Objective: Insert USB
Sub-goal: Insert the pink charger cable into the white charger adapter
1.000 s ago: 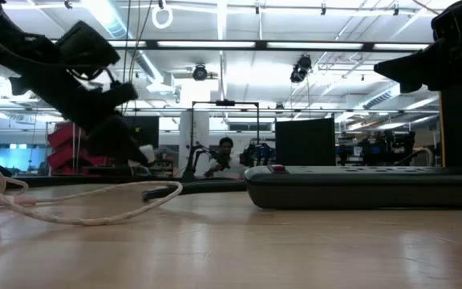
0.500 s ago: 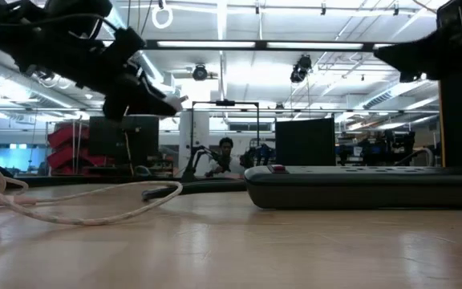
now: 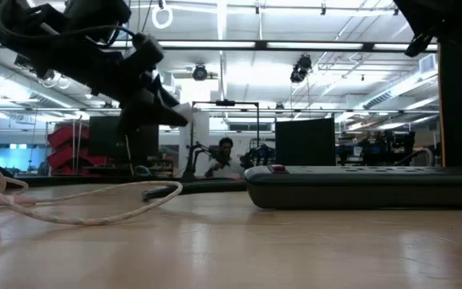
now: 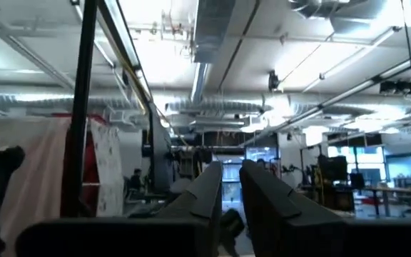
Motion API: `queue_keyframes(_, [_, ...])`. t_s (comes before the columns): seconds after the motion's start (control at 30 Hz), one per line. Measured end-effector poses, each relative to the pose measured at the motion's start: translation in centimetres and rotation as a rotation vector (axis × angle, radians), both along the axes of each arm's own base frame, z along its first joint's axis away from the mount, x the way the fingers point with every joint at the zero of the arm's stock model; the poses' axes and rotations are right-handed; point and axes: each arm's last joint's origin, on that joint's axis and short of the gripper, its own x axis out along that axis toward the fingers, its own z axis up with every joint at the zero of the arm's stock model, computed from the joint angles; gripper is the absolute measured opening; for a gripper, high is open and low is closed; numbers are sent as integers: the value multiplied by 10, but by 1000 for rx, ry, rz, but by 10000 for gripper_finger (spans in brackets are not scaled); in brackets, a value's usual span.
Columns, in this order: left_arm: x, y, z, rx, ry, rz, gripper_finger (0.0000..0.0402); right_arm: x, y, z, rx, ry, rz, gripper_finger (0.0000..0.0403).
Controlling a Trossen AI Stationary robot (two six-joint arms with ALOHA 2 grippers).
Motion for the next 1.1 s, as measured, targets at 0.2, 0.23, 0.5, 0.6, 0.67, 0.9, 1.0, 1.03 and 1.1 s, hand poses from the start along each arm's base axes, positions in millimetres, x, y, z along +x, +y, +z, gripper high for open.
queue_keyframes(0.2, [2, 0, -3, 6, 4, 15, 156, 14, -6, -15, 167, 163, -152, 32])
queue_keyframes(0.23, [2, 0, -3, 6, -2, 15, 156, 18, -6, -18, 181, 200, -153, 32])
queue_keyframes(0.5, [6, 0, 4, 4, -58, 15, 156, 46, -10, -35, 266, 333, -167, 41])
queue_keyframes(0.6, [11, 0, 6, 3, -52, 15, 156, 60, -12, -37, 259, 396, -170, 45])
queue_keyframes(0.67, [18, 0, 5, 5, -22, 18, 156, 72, -12, -35, 251, 446, -158, 48])
queue_keyframes(0.9, [46, -4, 2, 3, 20, 16, 156, 122, -19, -34, 217, 596, -137, 50])
queue_keyframes(1.0, [56, -8, 7, 25, 29, 13, 156, 140, -24, -36, 284, 592, -123, 51])
queue_keyframes(1.03, [58, -8, 8, 43, 42, 17, 156, 145, -27, -38, 317, 579, -124, 53])
queue_keyframes(1.1, [61, -10, 9, 85, 69, 37, 156, 152, -31, -42, 368, 558, -127, 61])
